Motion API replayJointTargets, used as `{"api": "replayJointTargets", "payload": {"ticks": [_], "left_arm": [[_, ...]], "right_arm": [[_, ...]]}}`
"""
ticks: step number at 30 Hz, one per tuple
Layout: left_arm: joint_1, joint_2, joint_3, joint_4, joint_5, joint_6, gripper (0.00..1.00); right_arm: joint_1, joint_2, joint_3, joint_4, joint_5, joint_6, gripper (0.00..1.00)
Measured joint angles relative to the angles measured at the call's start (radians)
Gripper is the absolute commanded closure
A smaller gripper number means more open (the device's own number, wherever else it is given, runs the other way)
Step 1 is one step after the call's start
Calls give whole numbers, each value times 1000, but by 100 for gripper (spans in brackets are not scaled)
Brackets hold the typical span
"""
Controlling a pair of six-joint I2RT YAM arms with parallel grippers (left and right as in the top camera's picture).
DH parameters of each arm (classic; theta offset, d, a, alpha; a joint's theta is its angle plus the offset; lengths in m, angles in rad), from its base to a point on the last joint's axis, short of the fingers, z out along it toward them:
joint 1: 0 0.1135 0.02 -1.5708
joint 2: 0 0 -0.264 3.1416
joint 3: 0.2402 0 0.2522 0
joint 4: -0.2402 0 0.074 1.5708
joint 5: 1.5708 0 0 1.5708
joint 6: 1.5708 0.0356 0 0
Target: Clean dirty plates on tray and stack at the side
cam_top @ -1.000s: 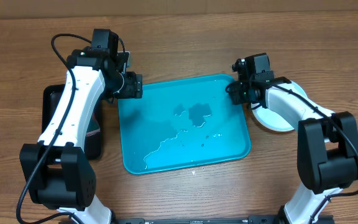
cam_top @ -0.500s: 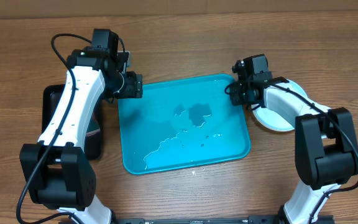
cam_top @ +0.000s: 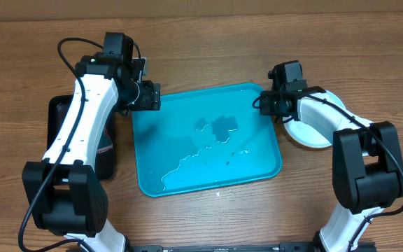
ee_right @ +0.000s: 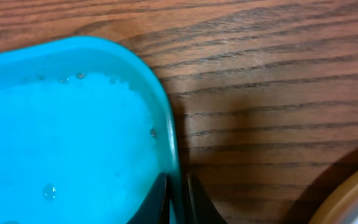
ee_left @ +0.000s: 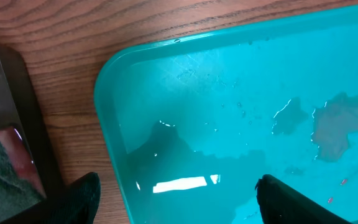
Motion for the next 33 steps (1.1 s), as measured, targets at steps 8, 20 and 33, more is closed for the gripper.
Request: {"api": "replayJointTargets", "payload": {"ticks": [8,20,33], "left_arm": [[0,0,0,1,0,0,18],[0,0,0,9,0,0,18],[0,0,0,22,0,-7,0]], "right_arm": [[8,-4,12,2,42,117,96],[3,-5,19,-14,152,263,96],[3,-89,249,-376,58,121,50]]}}
